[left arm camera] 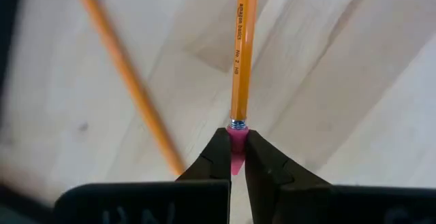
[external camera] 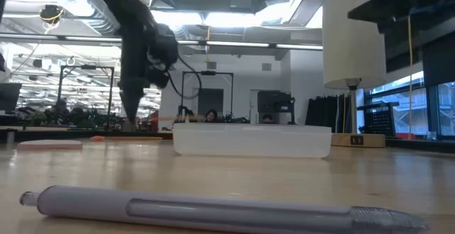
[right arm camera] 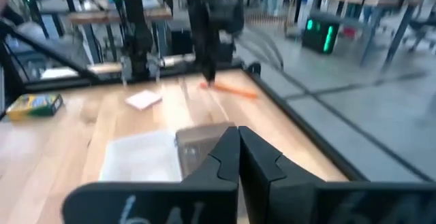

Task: Pack school essentials
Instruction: Put the right orange pencil into the supply box

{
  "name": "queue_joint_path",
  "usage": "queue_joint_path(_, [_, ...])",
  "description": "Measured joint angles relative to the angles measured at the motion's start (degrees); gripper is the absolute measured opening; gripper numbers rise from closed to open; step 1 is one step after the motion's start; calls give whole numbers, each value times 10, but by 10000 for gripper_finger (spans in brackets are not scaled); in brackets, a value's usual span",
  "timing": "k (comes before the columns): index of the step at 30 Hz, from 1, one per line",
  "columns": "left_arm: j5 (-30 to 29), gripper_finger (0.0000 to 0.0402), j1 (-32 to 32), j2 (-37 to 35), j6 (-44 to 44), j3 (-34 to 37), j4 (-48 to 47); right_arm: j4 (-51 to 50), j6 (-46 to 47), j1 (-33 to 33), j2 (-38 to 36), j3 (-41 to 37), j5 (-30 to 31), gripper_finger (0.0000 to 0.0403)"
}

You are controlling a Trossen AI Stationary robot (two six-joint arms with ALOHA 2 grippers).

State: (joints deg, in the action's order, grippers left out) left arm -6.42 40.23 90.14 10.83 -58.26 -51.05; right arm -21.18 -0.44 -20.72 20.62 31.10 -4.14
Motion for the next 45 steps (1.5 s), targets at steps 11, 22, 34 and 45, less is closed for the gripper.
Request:
queue_joint_path(11, [-27, 7, -58, -160, -31, -1, -35, -202, 0, 0, 121, 162, 0, 3])
queue_joint_path(22, [-32, 7, -225, -181, -99, -1, 14, -304, -1, 0, 172, 232, -132, 3])
queue_joint_path(34, [-29, 7, -380, -116, -122, -1, 172, -380, -2, 0, 172, 230, -140, 3])
queue_joint_path(45, [-10, 7, -429, -6, -119, -1, 289, -395, -30, 0, 172, 230, -135, 4])
